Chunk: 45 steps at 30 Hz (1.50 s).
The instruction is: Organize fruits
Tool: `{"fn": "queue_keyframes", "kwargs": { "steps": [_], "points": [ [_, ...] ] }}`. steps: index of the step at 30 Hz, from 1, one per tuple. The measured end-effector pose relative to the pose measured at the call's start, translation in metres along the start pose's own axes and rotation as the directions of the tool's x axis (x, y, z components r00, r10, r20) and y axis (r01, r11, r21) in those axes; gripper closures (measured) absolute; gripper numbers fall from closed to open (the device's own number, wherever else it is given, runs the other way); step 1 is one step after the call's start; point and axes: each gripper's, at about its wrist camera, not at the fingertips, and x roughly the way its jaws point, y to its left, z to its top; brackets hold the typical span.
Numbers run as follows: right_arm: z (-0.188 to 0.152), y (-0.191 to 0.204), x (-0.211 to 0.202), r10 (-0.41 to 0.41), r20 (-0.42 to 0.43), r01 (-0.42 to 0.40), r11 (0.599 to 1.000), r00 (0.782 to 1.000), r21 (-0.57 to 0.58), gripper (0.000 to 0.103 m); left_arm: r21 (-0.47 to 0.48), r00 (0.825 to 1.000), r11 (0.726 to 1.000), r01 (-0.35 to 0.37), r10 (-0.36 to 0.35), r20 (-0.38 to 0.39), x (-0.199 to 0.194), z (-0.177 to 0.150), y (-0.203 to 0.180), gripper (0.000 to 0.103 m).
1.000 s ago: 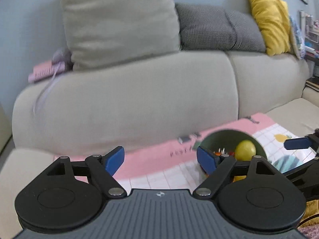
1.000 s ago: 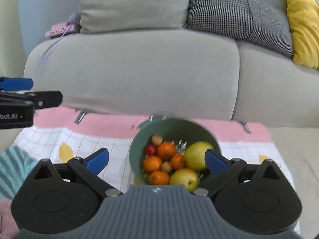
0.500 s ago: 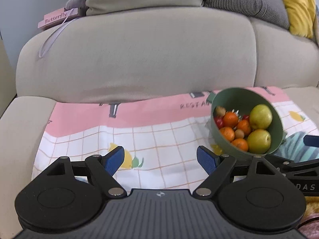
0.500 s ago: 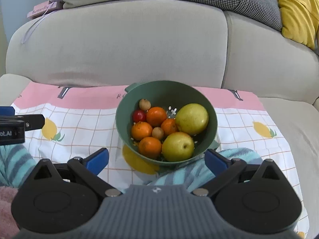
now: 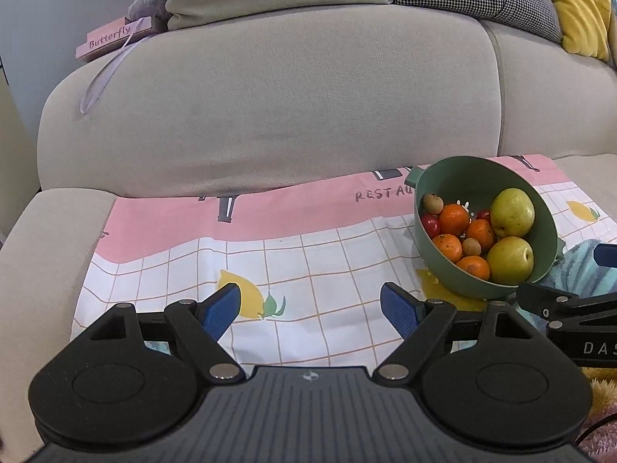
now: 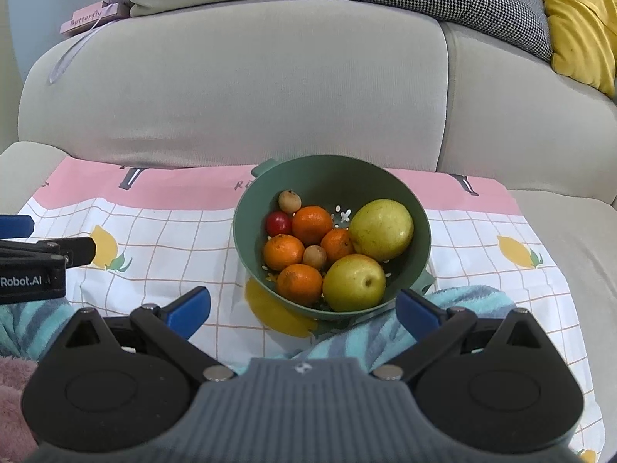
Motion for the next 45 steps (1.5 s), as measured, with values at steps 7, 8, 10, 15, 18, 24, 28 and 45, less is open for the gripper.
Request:
{"fn": "queue_keyframes", "kwargs": {
  "steps": [7, 8, 10, 15, 18, 24, 28, 45],
  "points": [
    [0.0000, 0.0011, -0.0029, 0.007, 0.016, -0.006, 1.000, 1.000, -0.007, 0.004, 0.007, 1.000, 1.000, -0.008, 0.008, 0.002, -0.0016, -0.0002, -0.0011, 0.007],
    [-0.0002, 0.0014, -0.0032, 0.008, 0.017, -0.008, 1.000, 1.000, -0.008, 0.004, 0.007, 1.000, 1.000, -0.008, 0.008, 0.002, -0.0019, -0.0002, -0.0011, 0.007],
    [-0.0003, 0.0016, -0.0038, 0.011, 0.020, -0.011, 1.000, 1.000, -0.008, 0.004, 0.008, 1.000, 1.000, -0.009, 0.009, 0.001, -0.0017, -0.0003, -0.0011, 0.007],
    [-0.0003, 0.0012, -0.0053, 0.016, 0.027, -0.015, 1.000, 1.000, -0.011, 0.004, 0.014, 1.000, 1.000, -0.009, 0.009, -0.001, -0.0023, -0.0005, -0.0009, 0.007],
    [0.0002, 0.0019, -0.0069, 0.020, 0.035, -0.020, 1.000, 0.999, -0.015, 0.004, 0.017, 1.000, 1.000, -0.010, 0.010, 0.000, -0.0026, -0.0005, -0.0011, 0.007],
    [0.0011, 0.0031, -0.0082, 0.035, 0.045, -0.034, 0.999, 0.998, -0.029, 0.004, 0.014, 1.000, 1.000, -0.010, 0.010, -0.001, -0.0026, -0.0006, -0.0010, 0.007],
    [0.0017, 0.0048, -0.0080, 0.038, 0.046, -0.036, 0.998, 0.998, -0.041, 0.004, 0.012, 1.000, 1.000, -0.010, 0.010, -0.001, -0.0023, 0.0000, 0.0005, 0.007],
    [0.0020, 0.0099, -0.0061, 0.038, 0.037, -0.036, 0.997, 0.999, -0.069, 0.004, 0.004, 1.000, 1.000, -0.003, 0.003, -0.006, -0.0025, -0.0004, 0.0010, 0.007]
  ]
}}
